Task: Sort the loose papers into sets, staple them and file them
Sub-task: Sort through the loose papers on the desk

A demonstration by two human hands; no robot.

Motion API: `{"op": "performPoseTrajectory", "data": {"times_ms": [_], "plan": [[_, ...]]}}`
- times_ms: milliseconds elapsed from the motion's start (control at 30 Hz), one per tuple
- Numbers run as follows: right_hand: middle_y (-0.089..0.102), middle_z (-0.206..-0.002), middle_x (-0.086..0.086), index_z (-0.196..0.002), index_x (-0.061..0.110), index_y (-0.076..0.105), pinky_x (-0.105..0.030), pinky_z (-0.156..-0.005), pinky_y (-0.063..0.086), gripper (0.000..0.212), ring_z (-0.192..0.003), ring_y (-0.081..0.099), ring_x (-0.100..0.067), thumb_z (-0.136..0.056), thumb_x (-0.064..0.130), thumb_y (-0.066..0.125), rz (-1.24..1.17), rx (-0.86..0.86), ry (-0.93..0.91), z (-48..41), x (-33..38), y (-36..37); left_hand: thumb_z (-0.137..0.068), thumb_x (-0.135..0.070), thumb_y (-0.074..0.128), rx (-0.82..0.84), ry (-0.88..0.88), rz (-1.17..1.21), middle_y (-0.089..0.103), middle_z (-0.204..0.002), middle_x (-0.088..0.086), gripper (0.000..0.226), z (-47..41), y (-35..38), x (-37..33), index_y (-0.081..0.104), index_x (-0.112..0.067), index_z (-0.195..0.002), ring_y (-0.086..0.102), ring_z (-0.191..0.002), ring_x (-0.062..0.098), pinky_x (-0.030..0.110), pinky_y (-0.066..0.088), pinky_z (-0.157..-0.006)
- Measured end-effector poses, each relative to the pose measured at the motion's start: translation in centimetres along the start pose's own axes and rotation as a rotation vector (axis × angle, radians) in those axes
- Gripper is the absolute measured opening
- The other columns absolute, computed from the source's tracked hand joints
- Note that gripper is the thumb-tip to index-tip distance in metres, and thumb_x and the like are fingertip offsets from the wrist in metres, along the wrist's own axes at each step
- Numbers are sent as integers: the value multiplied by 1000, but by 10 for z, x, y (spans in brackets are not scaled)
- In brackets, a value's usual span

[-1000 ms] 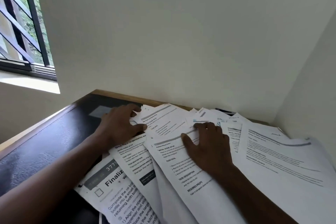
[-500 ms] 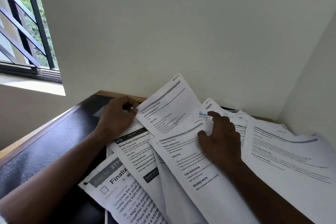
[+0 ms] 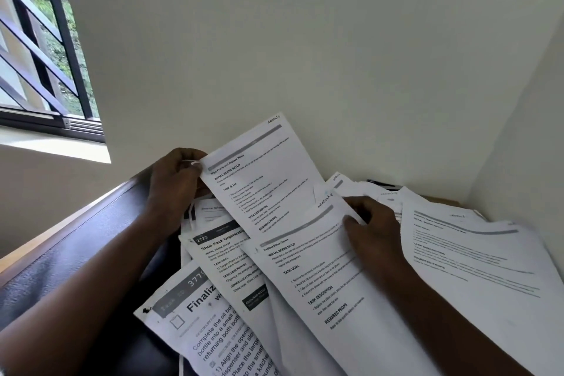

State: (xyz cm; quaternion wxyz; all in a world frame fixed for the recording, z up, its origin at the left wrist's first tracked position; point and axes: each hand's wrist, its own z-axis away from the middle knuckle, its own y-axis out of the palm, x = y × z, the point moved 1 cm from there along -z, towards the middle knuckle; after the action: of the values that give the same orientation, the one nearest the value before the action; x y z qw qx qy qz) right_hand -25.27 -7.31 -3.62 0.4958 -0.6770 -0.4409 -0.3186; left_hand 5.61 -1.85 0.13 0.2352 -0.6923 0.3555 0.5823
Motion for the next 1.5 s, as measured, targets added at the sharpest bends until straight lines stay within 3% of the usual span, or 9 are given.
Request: {"op": "performPoseTrajectory", "data": {"times_ms": [267,467,767,933,1033,1167,1300,1400,1500], "plan": [[72,-86,20,-83,36,68,-24,-76,45,27,-89,65,3,-90,10,67,27,-36,-36,-3,-6,3,-104,4,47,46,35,-43,72,-104,24,23,0,0,2,64,-9,-97,75,-88,31,38,63,-73],[72,-86,20,-83,35,69,-26,-79,45,24,-89,65,0,-92,12,66,22,-36,-50,-4,-7,4,-103,2,50,52,22,-47,61,-126,29,22,-9,-1,9,66,-11,-95,74,-96,37,37,63,-72],[74,-90,20,-93,29,75,-27,-83,49,16,-92,67,-1,-94,18,64,-6,-46,-17,-6,-9,4,-88,6,73,224,-9,-171,78,-107,6,40,-6,3,20,62,-16,-120,77,-97,25,53,61,-90],[72,-91,19,-98,27,74,-28,-81,45,13,-93,66,-6,-94,20,64,67,-36,-40,-3,-8,5,-84,-8,67,-101,147,-169,78,-98,-2,26,-11,-11,10,67,-22,-105,77,-91,21,53,63,-83],[71,-93,19,-98,28,72,-27,-80,42,12,-92,63,-6,-93,20,64,138,-24,-76,-1,-8,6,-90,-1,61,-286,101,69,76,-104,6,26,-20,-25,3,66,-9,-115,75,-99,30,55,63,-83],[70,-93,19,-99,28,71,-26,-78,41,13,-91,61,-6,-93,20,64,176,-31,-102,0,-9,6,-93,4,55,-392,-40,442,73,-113,12,29,-25,-40,2,63,-18,-110,75,-102,26,51,64,-79],[66,-87,23,-96,32,68,-25,-76,39,14,-88,60,-5,-93,19,64,180,-32,-104,0,-8,6,-105,3,43,-231,-148,480,59,-93,4,19,-37,-54,7,49,-6,-120,58,-106,20,11,53,-60],[66,-89,24,-97,33,67,-26,-77,40,16,-90,61,-7,-92,18,64,161,-34,-90,-1,-7,6,-107,8,34,-47,-188,404,68,-66,-12,32,-31,-48,3,47,13,-137,70,-86,0,9,52,-64],[68,-95,20,-102,35,66,-29,-80,44,18,-94,63,-10,-93,20,64,133,-26,-58,-1,-7,6,-103,6,38,13,-290,440,75,-66,-4,29,-33,-43,5,57,10,-125,74,-101,16,25,61,-75]]}}
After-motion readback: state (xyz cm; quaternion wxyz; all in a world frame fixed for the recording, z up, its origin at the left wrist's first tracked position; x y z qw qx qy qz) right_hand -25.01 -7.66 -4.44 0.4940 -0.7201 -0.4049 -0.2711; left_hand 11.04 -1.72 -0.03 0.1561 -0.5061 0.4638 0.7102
